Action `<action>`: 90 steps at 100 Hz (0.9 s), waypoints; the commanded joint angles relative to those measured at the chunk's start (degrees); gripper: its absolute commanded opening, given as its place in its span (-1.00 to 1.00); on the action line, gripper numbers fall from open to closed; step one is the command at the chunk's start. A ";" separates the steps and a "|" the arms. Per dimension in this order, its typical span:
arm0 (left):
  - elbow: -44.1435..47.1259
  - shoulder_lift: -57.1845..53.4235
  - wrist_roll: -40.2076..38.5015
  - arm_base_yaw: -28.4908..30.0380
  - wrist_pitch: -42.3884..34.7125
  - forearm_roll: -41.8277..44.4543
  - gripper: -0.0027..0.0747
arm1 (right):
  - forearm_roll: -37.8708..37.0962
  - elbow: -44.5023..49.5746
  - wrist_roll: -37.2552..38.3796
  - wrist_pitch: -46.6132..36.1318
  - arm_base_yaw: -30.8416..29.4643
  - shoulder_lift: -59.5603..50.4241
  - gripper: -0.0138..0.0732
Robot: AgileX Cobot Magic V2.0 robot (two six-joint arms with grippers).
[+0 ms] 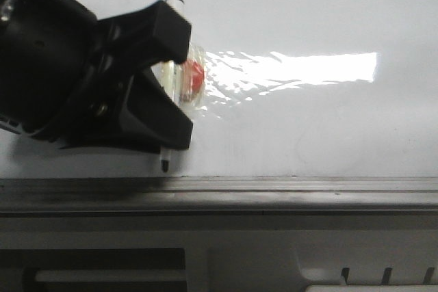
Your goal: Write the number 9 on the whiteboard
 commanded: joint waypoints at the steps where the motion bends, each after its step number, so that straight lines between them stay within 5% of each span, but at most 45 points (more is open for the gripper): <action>1: -1.07 -1.61 0.31 -0.08 3.68 6.61 -0.98 | 2.80 -1.97 -0.10 -2.42 -0.48 0.66 0.45; 13: 2.01 -5.52 1.95 -2.56 7.64 13.48 -0.98 | 10.02 -1.97 -6.12 0.37 -0.48 0.66 0.45; 49: 12.50 -26.18 20.90 -8.77 1.78 5.89 -0.97 | 51.97 -1.97 -52.31 6.49 -0.48 0.66 0.45; 59: 12.50 -28.16 22.42 -9.19 3.39 5.00 -0.94 | 56.24 -1.97 -60.09 6.49 -0.48 0.88 0.45; 90: 12.50 -26.15 36.08 -9.19 5.29 -8.70 -0.94 | 61.30 -1.97 -66.41 9.35 1.03 7.72 0.45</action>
